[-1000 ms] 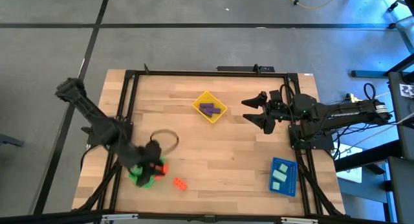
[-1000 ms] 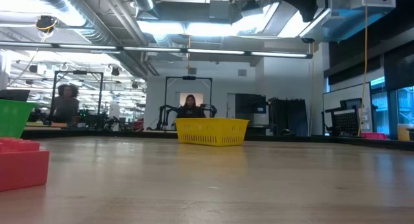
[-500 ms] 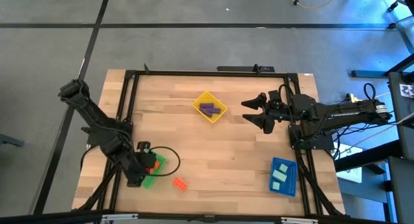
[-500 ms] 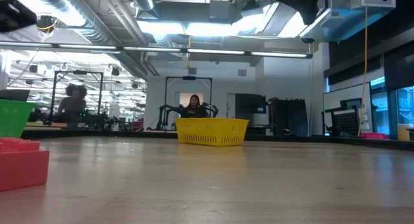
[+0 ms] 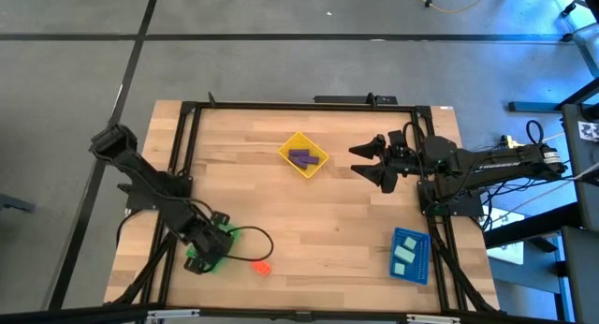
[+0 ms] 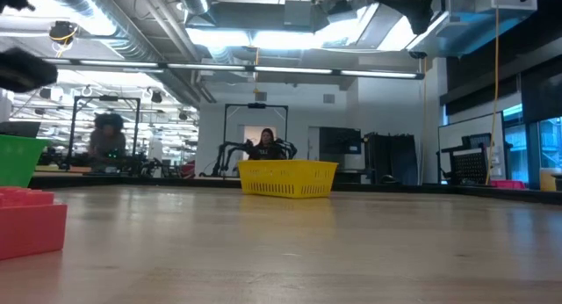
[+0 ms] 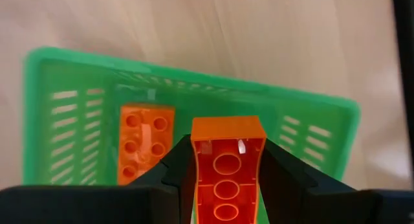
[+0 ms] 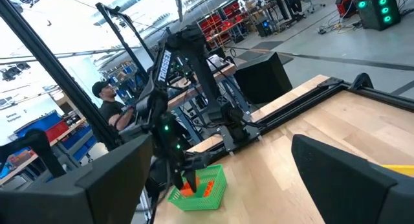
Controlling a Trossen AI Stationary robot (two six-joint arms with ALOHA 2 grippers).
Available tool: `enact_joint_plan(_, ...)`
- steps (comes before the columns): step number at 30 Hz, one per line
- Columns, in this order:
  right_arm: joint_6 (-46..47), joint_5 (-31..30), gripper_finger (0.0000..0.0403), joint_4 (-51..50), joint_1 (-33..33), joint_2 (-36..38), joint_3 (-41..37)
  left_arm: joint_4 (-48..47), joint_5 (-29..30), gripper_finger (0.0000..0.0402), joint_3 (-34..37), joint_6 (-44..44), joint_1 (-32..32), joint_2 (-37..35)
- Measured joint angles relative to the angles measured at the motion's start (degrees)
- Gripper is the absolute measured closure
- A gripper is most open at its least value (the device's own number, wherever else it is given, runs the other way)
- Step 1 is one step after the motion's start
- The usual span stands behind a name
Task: Sort & place blocks by color
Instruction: Put the top orange game piece into the green bin, then put the orange game piece into the green bin
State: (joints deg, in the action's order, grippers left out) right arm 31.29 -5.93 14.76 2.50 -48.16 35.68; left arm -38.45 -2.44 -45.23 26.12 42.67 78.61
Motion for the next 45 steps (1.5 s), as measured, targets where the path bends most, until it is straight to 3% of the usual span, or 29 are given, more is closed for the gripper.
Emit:
enact_joint_plan(9, 0.17, -0.01, 0.0031, -0.01, 0.00, 0.00, 0.00, 0.03, -1.93, 0.0281, 0.02, -4.04, -0.43, 4.72)
enact_joint_plan(17, 0.17, 0.00, 0.0031, -0.02, 0.00, 0.02, 0.00, 0.03, 0.81, 0.0219, 0.02, -3.79, -0.42, 4.70)
enact_joint_plan(25, 0.11, 0.00, 0.0030, -0.02, 0.00, 0.02, 0.00, -0.01, -0.72, 0.0198, 0.02, -3.76, -0.40, 4.70)
enact_joint_plan(34, -0.24, 0.00, 0.0031, -0.04, 0.00, 0.02, 0.00, -9.01, -3.53, 0.0197, -2.45, 1.76, -2.03, -1.60)
enact_joint_plan(39, -0.35, 0.00, 0.0030, -0.04, -0.02, 0.04, 0.00, -13.38, 1.59, 0.0198, -5.82, 4.34, -5.05, -11.38)
enact_joint_plan(45, -0.44, 0.00, 0.0031, -0.04, -0.02, 0.04, 0.00, -11.83, 18.86, 0.0198, -9.85, 7.85, -13.96, -21.99)
